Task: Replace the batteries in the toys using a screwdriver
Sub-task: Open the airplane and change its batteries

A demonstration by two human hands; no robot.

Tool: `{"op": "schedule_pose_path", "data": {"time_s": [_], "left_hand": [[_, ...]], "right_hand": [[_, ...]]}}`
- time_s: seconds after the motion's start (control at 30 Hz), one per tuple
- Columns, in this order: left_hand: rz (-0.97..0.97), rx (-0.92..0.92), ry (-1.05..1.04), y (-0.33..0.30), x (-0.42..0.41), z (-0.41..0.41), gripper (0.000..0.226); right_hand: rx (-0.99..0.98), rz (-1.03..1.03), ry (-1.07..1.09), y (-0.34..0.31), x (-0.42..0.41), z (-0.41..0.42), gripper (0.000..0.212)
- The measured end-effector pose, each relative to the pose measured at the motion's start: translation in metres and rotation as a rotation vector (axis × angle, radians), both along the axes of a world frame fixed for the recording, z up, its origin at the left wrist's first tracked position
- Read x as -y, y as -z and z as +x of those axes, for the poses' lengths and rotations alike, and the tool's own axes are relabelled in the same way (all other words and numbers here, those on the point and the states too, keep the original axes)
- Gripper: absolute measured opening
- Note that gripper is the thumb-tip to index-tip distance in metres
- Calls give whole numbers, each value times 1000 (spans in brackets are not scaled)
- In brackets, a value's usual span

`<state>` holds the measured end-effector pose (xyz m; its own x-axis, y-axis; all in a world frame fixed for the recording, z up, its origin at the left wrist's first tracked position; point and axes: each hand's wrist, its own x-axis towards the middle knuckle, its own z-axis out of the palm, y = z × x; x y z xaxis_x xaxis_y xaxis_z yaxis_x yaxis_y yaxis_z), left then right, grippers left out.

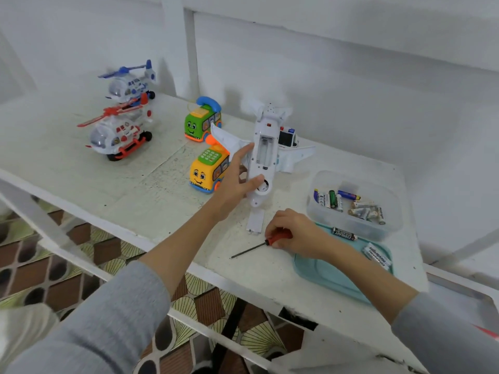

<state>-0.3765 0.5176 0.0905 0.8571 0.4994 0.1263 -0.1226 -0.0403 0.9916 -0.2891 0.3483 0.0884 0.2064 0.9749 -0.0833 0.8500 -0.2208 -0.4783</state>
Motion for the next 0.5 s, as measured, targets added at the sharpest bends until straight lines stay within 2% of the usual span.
{"op": "schedule_pose_path", "data": {"time_s": [0.13, 0.27, 0.5], "left_hand": [[95, 32, 8, -6, 7, 10, 65], [62, 80, 56, -21, 19, 26, 64], [30, 149, 234, -42, 56, 67, 67]], "right_hand": [[-26, 95, 87, -9, 13, 6, 28], [-45, 201, 206, -22, 44, 16, 24], [12, 189, 484, -28, 113, 37, 19]]}}
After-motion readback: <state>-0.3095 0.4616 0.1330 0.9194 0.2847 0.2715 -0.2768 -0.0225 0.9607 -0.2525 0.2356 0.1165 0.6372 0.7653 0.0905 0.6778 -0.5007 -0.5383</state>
